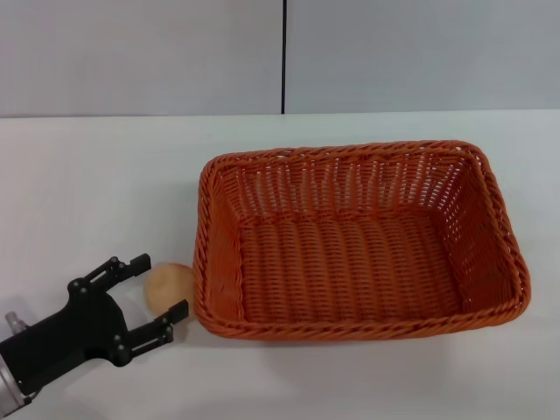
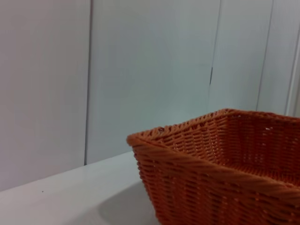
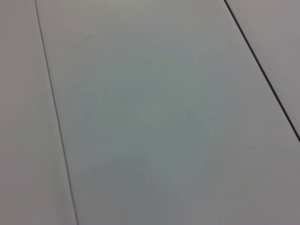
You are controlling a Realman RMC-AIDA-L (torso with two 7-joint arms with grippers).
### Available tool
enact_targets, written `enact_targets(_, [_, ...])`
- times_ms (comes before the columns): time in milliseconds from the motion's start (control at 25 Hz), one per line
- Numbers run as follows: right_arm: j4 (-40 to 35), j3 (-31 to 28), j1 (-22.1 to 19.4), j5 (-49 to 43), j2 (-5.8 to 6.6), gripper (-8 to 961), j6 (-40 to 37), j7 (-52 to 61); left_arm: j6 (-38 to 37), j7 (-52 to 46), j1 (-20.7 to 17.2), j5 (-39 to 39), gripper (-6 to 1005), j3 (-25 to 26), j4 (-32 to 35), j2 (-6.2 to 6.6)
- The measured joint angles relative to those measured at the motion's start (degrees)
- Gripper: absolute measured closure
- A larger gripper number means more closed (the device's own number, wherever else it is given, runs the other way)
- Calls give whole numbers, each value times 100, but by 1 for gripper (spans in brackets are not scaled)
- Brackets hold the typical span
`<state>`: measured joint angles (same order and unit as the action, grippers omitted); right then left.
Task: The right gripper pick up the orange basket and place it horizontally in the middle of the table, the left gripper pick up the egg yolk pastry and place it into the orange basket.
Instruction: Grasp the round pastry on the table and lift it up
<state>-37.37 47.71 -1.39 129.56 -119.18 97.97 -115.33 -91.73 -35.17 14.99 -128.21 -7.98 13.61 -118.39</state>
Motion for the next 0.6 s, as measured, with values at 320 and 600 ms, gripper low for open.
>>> enact_targets(320, [13,57,-51,-17,-8,431,85,-4,460,519,-45,37,160,17,-447,-5])
enact_targets(600, [18,9,-78,-18,0,432,148,-7,775,589,50,60,161,79,-662,-9])
